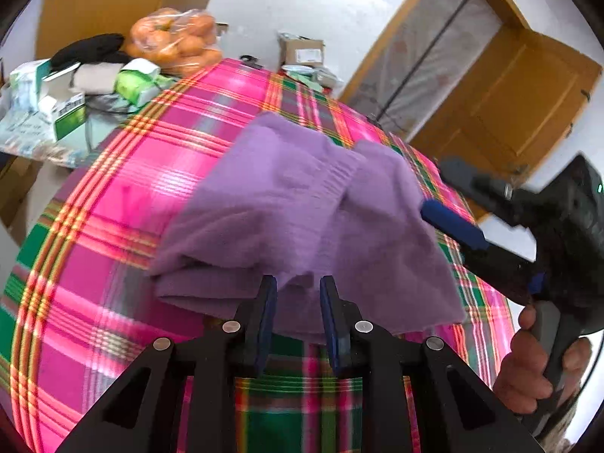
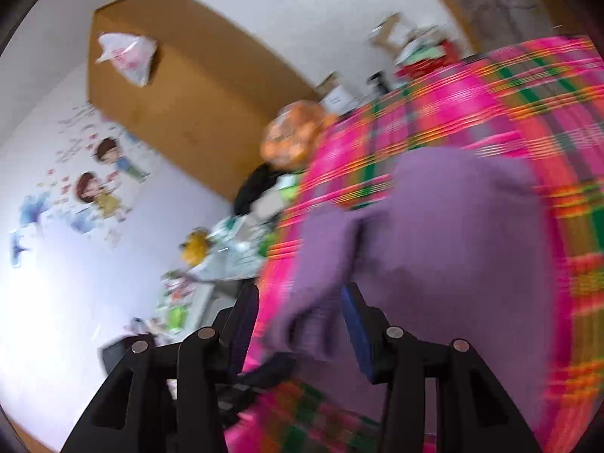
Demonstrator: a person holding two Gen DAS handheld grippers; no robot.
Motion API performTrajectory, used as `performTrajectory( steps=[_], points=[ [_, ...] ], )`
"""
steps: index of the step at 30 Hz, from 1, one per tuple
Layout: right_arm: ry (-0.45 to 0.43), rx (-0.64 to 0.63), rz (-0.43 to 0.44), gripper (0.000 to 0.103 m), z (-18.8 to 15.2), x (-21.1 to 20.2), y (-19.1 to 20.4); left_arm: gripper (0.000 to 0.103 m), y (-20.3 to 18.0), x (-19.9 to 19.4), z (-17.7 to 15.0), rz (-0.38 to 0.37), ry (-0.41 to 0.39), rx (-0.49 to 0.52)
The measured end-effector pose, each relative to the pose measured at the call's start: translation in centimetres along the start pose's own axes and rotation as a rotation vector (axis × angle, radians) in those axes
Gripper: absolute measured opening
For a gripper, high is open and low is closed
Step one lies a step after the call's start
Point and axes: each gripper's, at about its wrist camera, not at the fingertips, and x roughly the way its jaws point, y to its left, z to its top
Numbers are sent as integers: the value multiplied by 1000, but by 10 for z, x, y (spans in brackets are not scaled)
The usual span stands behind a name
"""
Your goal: Fold clothes
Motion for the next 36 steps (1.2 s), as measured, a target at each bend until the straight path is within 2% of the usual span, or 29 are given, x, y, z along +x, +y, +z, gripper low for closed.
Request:
performTrajectory(
  steps=[6, 8, 16, 28, 36],
  points=[
    [-44, 62, -210, 47, -8, -38, -59, 24, -23, 8, 7, -3, 14, 71],
    [-41, 90, -242, 47, -11, -43, -74, 24, -29, 14, 10, -1, 22, 94],
    [-29, 141, -188, 47, -13, -41, -102, 24, -52, 35, 6, -8, 81, 163],
    [-29, 206, -62, 47, -8, -29, -121, 25, -53, 46, 4, -4, 124, 169],
    [-29, 206, -52, 45, 3, -24, -129, 25, -60, 45, 1, 8, 127, 211]
  ],
)
